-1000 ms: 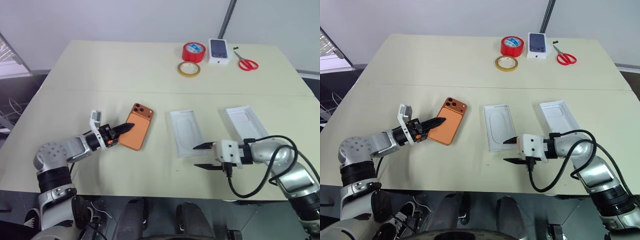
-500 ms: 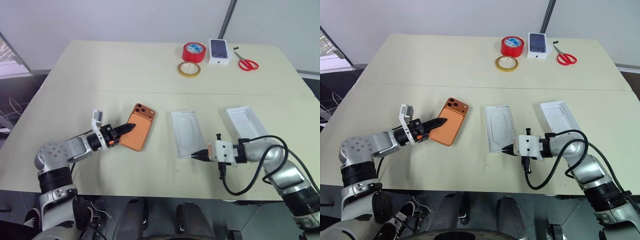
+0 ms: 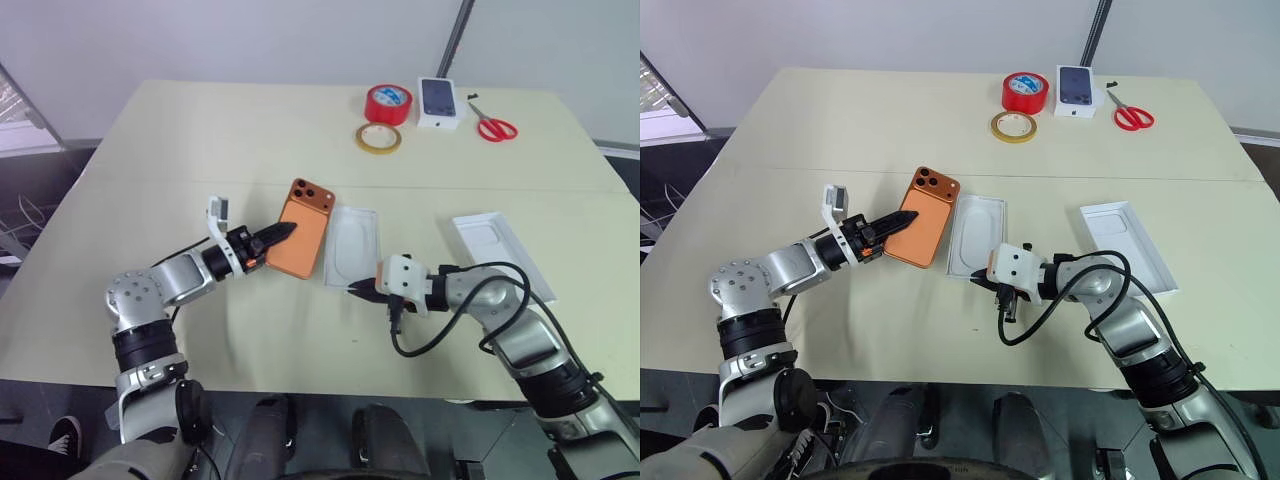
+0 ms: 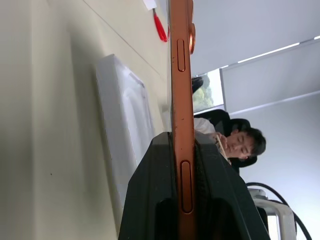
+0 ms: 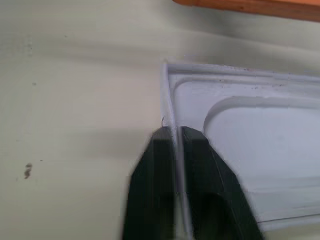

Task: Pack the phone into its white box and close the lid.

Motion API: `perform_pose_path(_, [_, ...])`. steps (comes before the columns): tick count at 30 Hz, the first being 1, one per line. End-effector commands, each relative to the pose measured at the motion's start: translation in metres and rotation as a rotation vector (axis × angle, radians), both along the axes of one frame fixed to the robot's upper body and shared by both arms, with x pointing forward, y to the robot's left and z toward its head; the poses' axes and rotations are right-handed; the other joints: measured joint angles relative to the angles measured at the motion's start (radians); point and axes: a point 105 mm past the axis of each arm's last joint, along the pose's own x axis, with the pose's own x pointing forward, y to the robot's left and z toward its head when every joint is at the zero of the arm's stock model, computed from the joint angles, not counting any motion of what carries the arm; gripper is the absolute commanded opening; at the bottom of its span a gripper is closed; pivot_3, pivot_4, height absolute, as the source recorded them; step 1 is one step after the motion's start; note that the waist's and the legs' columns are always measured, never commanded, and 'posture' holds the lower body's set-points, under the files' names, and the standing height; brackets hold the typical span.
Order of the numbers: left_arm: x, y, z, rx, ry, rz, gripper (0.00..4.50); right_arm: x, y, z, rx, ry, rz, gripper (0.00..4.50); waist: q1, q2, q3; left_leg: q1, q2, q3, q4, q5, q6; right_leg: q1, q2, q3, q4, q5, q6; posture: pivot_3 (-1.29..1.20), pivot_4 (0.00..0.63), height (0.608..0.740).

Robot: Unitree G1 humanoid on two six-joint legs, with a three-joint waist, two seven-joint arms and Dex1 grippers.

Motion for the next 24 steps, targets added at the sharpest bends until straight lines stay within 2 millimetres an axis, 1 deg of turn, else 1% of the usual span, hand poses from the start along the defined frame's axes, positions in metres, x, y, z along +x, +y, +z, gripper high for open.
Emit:
perform_pose_path(1, [0.005, -0.009, 0.015, -0.021, -0.064, -0.005, 0.00, -0.009, 0.007, 0.021, 0.065, -0.005, 0.051, 1.98, -0.001, 0.000, 0.000, 0.000, 0.000, 0.000, 0.000, 0.000, 0.000, 0.000, 0.000, 0.000, 0.000, 0.000, 0.000, 0.00, 0.150, 0.728])
perform_pose_path(2, [0.006, -0.013, 0.014, -0.025, -0.061, -0.005, 0.00, -0.010, 0.007, 0.027, 0.092, 0.000, 0.052, 2.38, 0.000, 0.000, 0.000, 0.000, 0.000, 0.000, 0.000, 0.000, 0.000, 0.000, 0.000, 0.000, 0.000, 0.000, 0.000, 0.00, 0.150, 0.728])
perform_pose_path(4, [0.006, -0.017, 0.013, -0.030, -0.058, -0.005, 0.00, -0.012, 0.007, 0.034, 0.120, 0.009, 0.054, 3.41, 0.001, 0.000, 0.000, 0.000, 0.000, 0.000, 0.000, 0.000, 0.000, 0.000, 0.000, 0.000, 0.000, 0.000, 0.000, 0.00, 0.150, 0.728])
perform_pose_path(5, [0.006, -0.021, 0.012, -0.035, -0.056, -0.006, 0.00, -0.008, 0.001, 0.040, 0.138, 0.000, 0.028, 3.92, 0.000, 0.000, 0.000, 0.000, 0.000, 0.000, 0.000, 0.000, 0.000, 0.000, 0.000, 0.000, 0.000, 0.000, 0.000, 0.00, 0.150, 0.728])
perform_pose_path(7, [0.005, -0.028, 0.011, -0.048, -0.053, -0.014, 0.00, 0.000, -0.012, 0.048, 0.153, -0.020, -0.023, 3.92, 0.002, 0.000, 0.000, 0.000, 0.000, 0.000, 0.000, 0.000, 0.000, 0.000, 0.000, 0.000, 0.000, 0.000, 0.000, 0.00, 0.150, 0.728])
perform_pose_path(10, [0.005, -0.039, 0.002, -0.050, -0.018, -0.016, 0.00, 0.025, -0.060, 0.045, 0.059, -0.080, -0.176, 3.92, 0.003, 0.000, 0.000, 0.000, 0.000, 0.000, 0.001, 0.000, 0.001, 0.001, 0.000, 0.000, 0.000, 0.000, 0.000, 0.00, 0.150, 0.728])
perform_pose_path(12, [0.004, -0.044, -0.003, -0.044, 0.003, -0.019, 0.00, 0.032, -0.079, 0.042, 0.012, -0.102, -0.228, 3.92, 0.001, 0.000, 0.000, 0.000, -0.001, 0.000, 0.001, -0.001, 0.002, 0.001, 0.000, 0.000, 0.000, 0.000, 0.000, 0.00, 0.150, 0.728])
perform_pose_path(15, [0.004, -0.052, -0.006, -0.044, 0.018, -0.028, 0.00, 0.036, -0.090, 0.036, -0.038, -0.122, -0.242, 3.92, -0.003, 0.000, 0.000, 0.000, 0.000, 0.000, 0.001, -0.001, 0.002, 0.001, 0.001, 0.000, 0.000, 0.000, 0.000, 0.00, 0.150, 0.728])
perform_pose_path(18, [0.006, -0.059, -0.013, -0.023, 0.038, -0.015, 0.00, 0.037, -0.089, 0.035, -0.027, -0.129, -0.242, 3.92, -0.003, 0.000, 0.000, 0.000, 0.001, 0.001, 0.001, 0.000, 0.001, 0.000, 0.003, 0.001, 0.000, 0.000, 0.000, 0.00, 0.150, 0.728])
perform_pose_path(24, [0.008, -0.067, -0.016, -0.027, 0.053, -0.001, 0.00, 0.038, -0.087, 0.032, -0.025, -0.142, -0.247, 3.92, 0.001, 0.000, 0.000, 0.000, 0.002, 0.001, 0.004, 0.000, 0.001, 0.001, 0.004, 0.001, 0.000, 0.000, 0.000, 0.00, 0.150, 0.728])
